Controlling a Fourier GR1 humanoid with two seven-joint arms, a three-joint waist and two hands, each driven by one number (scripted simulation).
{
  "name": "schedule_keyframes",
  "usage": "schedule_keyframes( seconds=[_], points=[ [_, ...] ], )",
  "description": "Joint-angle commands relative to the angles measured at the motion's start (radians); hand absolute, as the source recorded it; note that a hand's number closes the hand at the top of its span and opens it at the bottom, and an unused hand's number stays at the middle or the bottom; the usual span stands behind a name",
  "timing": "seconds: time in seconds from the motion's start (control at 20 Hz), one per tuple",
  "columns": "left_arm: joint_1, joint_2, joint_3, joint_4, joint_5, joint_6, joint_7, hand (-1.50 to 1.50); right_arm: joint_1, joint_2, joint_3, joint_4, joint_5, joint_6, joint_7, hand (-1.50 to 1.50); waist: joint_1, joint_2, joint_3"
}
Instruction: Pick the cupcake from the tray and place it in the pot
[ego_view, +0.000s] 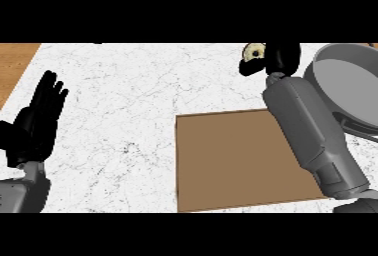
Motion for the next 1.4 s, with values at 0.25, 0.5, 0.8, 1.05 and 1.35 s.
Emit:
schedule_keyframes(
  seconds=[0.25, 0.5, 0.8, 1.05, 1.35],
  points=[
    [-0.037, -0.006, 0.017, 0.023, 0.009, -0.023, 0.008, 0.0, 0.108, -0.152, -0.014, -0.3, 0.142, -0.044, 0.249, 1.5, 0.007, 0.011, 0.001],
    [-0.024, -0.023, 0.039, 0.081, 0.007, -0.055, -0.068, 0.0, 0.228, -0.172, -0.071, -0.48, 0.097, -0.019, 0.277, 1.5, 0.021, 0.016, 0.001],
    [-0.052, 0.004, 0.059, -0.014, 0.012, -0.071, 0.027, 0.0, 0.218, -0.275, -0.213, -0.387, -0.039, 0.007, 0.126, 1.5, 0.034, 0.018, 0.002],
    [-0.005, -0.07, -0.009, 0.003, -0.041, -0.046, -0.033, 0.0, 0.269, -0.277, -0.332, -0.232, -0.188, -0.145, -0.143, 1.5, 0.041, 0.023, 0.003],
    [-0.047, -0.027, 0.03, -0.023, -0.018, -0.058, 0.019, 0.0, 0.253, -0.472, -0.252, 0.019, 0.129, -0.151, -0.025, 1.5, 0.059, 0.03, 0.002]
  ],
)
